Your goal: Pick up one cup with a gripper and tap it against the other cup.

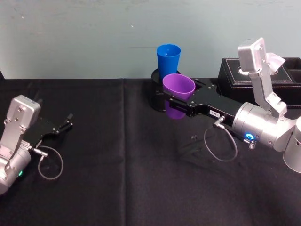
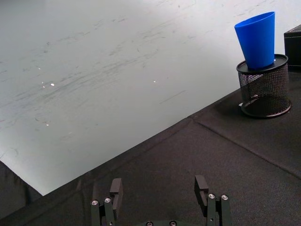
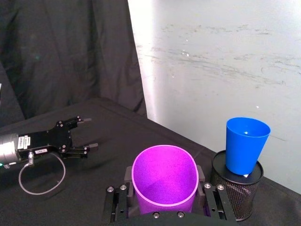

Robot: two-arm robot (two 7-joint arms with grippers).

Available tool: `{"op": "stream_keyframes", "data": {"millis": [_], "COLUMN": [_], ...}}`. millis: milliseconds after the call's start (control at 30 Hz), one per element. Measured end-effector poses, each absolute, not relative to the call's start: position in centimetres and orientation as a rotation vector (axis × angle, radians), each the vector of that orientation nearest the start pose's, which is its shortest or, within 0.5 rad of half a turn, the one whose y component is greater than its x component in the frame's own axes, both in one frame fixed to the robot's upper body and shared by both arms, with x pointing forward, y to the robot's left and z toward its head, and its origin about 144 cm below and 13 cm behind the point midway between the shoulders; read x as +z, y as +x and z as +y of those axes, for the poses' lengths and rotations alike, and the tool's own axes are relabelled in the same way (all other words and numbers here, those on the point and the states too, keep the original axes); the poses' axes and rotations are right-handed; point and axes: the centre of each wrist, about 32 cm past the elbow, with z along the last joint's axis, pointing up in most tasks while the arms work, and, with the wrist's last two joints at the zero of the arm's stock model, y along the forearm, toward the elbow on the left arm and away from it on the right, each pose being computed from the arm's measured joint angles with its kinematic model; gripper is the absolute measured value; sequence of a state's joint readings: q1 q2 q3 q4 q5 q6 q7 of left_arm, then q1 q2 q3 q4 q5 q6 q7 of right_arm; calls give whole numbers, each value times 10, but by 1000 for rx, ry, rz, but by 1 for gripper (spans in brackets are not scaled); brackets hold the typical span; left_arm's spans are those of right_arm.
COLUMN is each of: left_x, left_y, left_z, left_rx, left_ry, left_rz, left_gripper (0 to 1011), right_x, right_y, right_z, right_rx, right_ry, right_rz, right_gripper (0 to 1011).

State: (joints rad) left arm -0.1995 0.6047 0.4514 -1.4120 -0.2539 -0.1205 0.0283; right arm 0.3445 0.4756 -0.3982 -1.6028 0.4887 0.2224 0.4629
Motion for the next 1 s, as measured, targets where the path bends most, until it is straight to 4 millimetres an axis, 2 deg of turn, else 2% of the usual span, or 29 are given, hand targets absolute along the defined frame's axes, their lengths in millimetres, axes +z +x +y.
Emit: {"op": "stream_keyframes", "data": {"millis": [367, 567, 1000], "left_x": [1140, 1140, 1140], "left_y": [489, 489, 489], "left_z": [310, 310, 310], "left_rx": [1248, 1248, 1248], "left_ry": [304, 304, 304], "left_rz": [-285, -285, -285], "left_gripper": [1000, 1000, 1000], "right_x": [1244, 1237, 1214], "right_y": [523, 527, 563], "right_z": [-246, -240, -237], "right_rx": [-746, -732, -790], "right_ry": [-94, -109, -111], "right_rz": [-13, 7, 31], "right_gripper": [724, 724, 724]}}
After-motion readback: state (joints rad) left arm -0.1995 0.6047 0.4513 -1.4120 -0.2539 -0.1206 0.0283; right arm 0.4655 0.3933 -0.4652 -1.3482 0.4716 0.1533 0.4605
